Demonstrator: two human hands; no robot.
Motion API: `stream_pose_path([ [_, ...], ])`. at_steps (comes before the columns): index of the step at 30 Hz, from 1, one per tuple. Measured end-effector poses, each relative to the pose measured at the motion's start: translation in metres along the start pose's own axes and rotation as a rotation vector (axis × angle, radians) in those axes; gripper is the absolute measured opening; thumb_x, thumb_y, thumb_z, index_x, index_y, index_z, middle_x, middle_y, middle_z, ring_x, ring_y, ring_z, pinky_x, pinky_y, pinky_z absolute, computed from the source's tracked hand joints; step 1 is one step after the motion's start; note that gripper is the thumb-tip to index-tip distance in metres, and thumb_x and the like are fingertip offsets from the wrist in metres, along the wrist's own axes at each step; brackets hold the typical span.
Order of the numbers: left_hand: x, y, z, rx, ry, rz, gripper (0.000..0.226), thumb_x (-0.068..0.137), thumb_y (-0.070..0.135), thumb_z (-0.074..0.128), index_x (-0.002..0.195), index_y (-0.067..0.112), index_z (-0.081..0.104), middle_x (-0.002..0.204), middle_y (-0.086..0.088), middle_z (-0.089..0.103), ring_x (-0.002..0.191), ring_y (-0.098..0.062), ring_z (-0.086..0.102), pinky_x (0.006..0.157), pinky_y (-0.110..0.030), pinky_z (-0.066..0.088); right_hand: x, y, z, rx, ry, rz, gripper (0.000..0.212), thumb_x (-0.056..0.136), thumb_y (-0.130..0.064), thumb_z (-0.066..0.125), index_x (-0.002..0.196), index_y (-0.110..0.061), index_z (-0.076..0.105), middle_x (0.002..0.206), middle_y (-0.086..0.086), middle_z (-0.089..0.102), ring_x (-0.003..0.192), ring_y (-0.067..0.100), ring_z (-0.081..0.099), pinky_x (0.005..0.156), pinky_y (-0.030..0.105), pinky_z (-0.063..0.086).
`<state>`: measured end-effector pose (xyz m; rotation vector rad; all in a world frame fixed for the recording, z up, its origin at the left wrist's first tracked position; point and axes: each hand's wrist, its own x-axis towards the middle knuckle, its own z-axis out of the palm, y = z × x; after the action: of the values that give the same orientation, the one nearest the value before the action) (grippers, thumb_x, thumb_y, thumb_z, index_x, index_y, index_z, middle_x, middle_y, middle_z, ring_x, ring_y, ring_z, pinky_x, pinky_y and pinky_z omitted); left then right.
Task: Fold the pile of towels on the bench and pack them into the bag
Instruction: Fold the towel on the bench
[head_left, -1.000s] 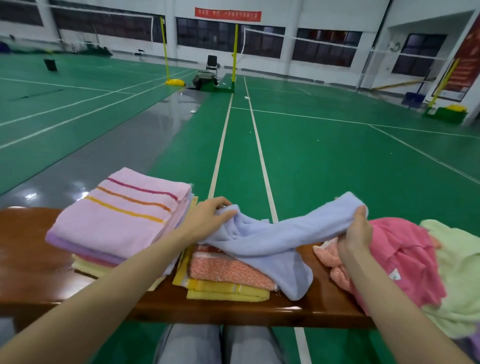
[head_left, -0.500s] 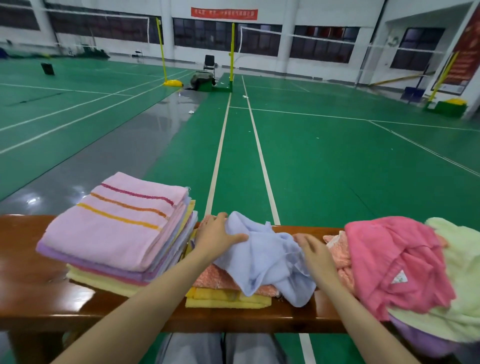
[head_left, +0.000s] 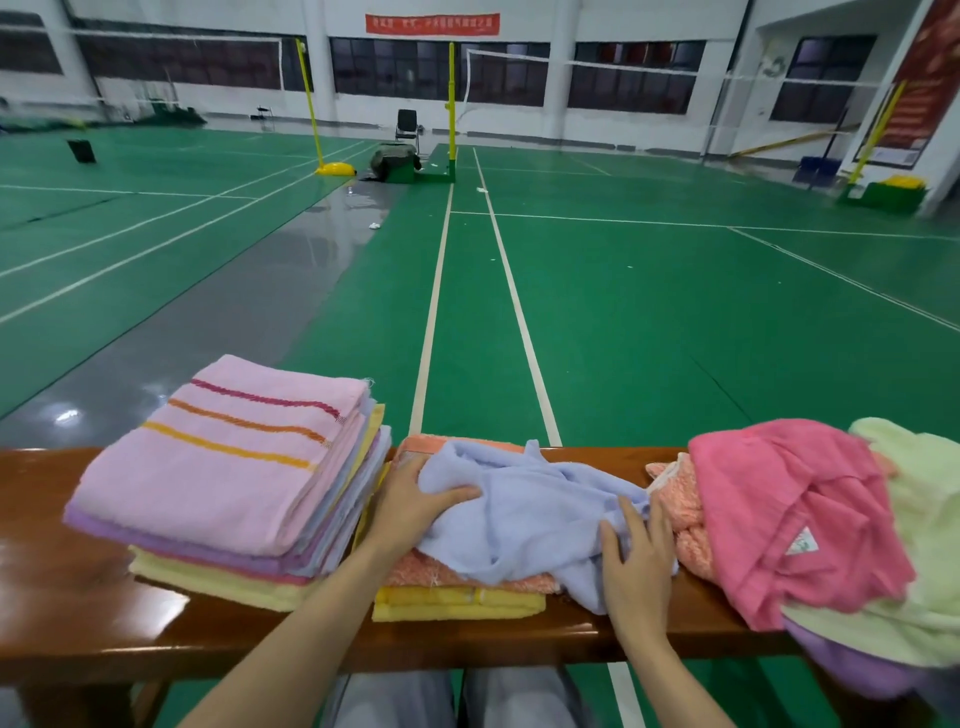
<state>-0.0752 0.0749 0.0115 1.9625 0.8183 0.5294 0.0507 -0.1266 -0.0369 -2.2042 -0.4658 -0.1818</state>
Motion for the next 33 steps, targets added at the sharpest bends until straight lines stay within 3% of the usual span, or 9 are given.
stream_pose_path([
  [5,-0.005,0.023,0.003,0.099,0.095,0.055,0.040,0.060,0.045,0.078,0.089,0.023,0.060,0.084,0.006,0.065,0.080,-0.014,0.060,0.066,-0.030,0.049,-0.001,-0.004,-0.004,0.061,-0.021,0.093,0.056,0.094,-0.027,0.051,0.145,-0.016,0.031,0.154,0.002,0.024,0.140,0.023,0.025,0.102,0.039,0.035],
  [10,0.005,0.074,-0.022,-0.201,-0.006,-0.053,0.037,0.071,0.031,0.079,0.097,0.015,0.059,0.090,0.004,0.064,0.080,-0.009,0.062,0.063,-0.023,0.052,-0.002,0.005,0.002,0.128,0.062,0.022,0.027,0.090,-0.015,0.059,0.116,-0.010,0.062,0.109,0.006,0.061,0.100,0.019,0.049,0.084,0.031,0.035],
  [17,0.029,0.114,-0.054,-0.598,0.224,0.045,0.041,0.075,0.016,0.075,0.112,0.007,0.058,0.109,-0.011,0.065,0.097,-0.023,0.064,0.082,-0.035,0.053,-0.002,-0.006,-0.008,0.354,0.185,0.123,0.009,0.096,-0.013,0.046,0.088,-0.011,0.050,0.077,0.003,0.055,0.071,0.024,0.050,0.054,0.027,0.031],
  [19,0.032,0.113,-0.060,-0.615,0.274,0.087,0.044,0.076,0.032,0.074,0.111,0.009,0.062,0.110,-0.010,0.066,0.102,-0.024,0.063,0.087,-0.037,0.052,-0.003,-0.009,-0.011,0.396,0.207,0.149,0.011,0.098,-0.015,0.041,0.090,-0.009,0.044,0.069,0.000,0.050,0.064,0.024,0.047,0.051,0.025,0.031],
  [22,0.030,0.103,-0.064,-0.571,0.178,-0.027,0.075,0.055,0.080,0.062,0.086,0.012,0.067,0.099,-0.005,0.068,0.096,-0.022,0.062,0.097,-0.044,0.046,-0.003,-0.009,-0.009,0.426,0.248,0.184,0.010,0.100,-0.017,0.037,0.094,-0.009,0.041,0.071,-0.004,0.047,0.065,0.023,0.045,0.057,0.035,0.032],
  [25,0.015,0.091,-0.049,-0.235,0.054,0.107,0.047,0.080,0.061,0.051,0.062,0.018,0.056,0.071,0.000,0.058,0.075,-0.015,0.050,0.080,-0.031,0.039,-0.004,-0.009,-0.008,0.441,0.264,0.166,0.010,0.099,-0.018,0.037,0.095,-0.010,0.041,0.075,-0.003,0.048,0.068,0.021,0.046,0.061,0.034,0.033],
  [28,-0.008,0.080,-0.022,-0.004,-0.392,0.256,0.021,0.094,0.036,0.048,0.103,0.025,0.064,0.102,0.017,0.060,0.090,0.004,0.052,0.083,-0.015,0.039,-0.006,-0.011,-0.011,0.468,0.246,0.150,0.010,0.099,-0.018,0.038,0.095,-0.010,0.043,0.078,-0.009,0.049,0.068,0.007,0.047,0.056,0.027,0.036],
  [30,-0.015,0.068,-0.005,0.021,-0.683,0.207,0.034,0.099,0.022,0.040,0.131,0.031,0.046,0.123,0.025,0.049,0.112,0.008,0.045,0.089,-0.008,0.039,-0.007,-0.012,-0.012,0.481,0.238,0.147,0.009,0.098,-0.018,0.041,0.097,-0.010,0.044,0.080,-0.010,0.051,0.070,0.004,0.048,0.057,0.023,0.037],
  [33,-0.014,0.057,0.009,-0.236,-0.616,0.137,0.051,0.092,-0.006,0.042,0.131,0.027,0.048,0.127,0.011,0.057,0.119,-0.003,0.051,0.096,-0.025,0.046,-0.006,-0.009,-0.012,0.475,0.230,0.139,0.008,0.096,-0.020,0.047,0.097,-0.012,0.048,0.082,-0.002,0.055,0.073,0.016,0.051,0.058,0.022,0.038],
])
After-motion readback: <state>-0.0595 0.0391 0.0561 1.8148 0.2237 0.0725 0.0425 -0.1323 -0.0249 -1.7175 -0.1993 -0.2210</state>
